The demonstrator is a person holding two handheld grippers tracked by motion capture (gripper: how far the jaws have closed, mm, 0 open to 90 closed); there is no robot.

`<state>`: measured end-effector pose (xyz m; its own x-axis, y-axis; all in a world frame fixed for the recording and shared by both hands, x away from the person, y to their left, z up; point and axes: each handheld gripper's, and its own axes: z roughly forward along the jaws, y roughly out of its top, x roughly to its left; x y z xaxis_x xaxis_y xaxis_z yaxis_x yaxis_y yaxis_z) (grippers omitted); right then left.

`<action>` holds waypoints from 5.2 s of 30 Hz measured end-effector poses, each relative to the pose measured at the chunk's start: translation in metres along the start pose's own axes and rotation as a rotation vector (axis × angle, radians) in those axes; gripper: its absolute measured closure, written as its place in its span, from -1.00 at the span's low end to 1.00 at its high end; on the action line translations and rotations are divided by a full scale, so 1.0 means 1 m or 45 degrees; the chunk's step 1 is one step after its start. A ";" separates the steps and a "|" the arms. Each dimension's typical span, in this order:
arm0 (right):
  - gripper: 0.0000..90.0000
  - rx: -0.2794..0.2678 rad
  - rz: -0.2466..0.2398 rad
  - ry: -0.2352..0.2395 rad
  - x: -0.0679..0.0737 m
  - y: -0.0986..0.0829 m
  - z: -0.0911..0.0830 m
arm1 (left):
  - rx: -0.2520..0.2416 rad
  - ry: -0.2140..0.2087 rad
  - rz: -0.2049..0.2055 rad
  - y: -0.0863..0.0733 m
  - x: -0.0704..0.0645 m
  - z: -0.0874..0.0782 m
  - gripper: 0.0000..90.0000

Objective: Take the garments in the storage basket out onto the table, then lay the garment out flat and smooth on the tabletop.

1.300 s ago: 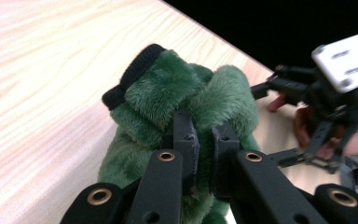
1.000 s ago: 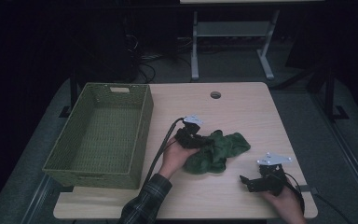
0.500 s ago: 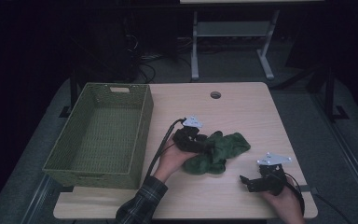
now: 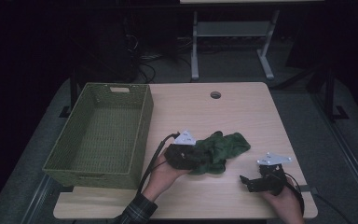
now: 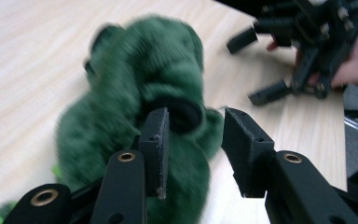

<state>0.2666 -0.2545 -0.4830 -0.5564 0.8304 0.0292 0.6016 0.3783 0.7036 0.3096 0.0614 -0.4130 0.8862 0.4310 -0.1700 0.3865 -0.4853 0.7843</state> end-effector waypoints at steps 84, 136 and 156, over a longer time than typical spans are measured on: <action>0.85 -0.180 -0.022 0.021 -0.007 0.018 -0.052 | -0.061 0.075 -0.133 -0.038 0.024 -0.032 0.96; 1.00 0.090 -0.126 0.136 0.002 0.008 -0.017 | 0.203 0.025 -0.093 -0.057 0.008 0.005 0.99; 0.58 0.008 -0.124 0.220 0.031 0.005 -0.038 | 0.189 0.034 -0.099 -0.063 0.003 -0.033 0.74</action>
<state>0.2308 -0.2419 -0.4517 -0.7020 0.7073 0.0832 0.5434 0.4564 0.7046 0.2793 0.1178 -0.4432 0.8459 0.4905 -0.2093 0.4887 -0.5557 0.6726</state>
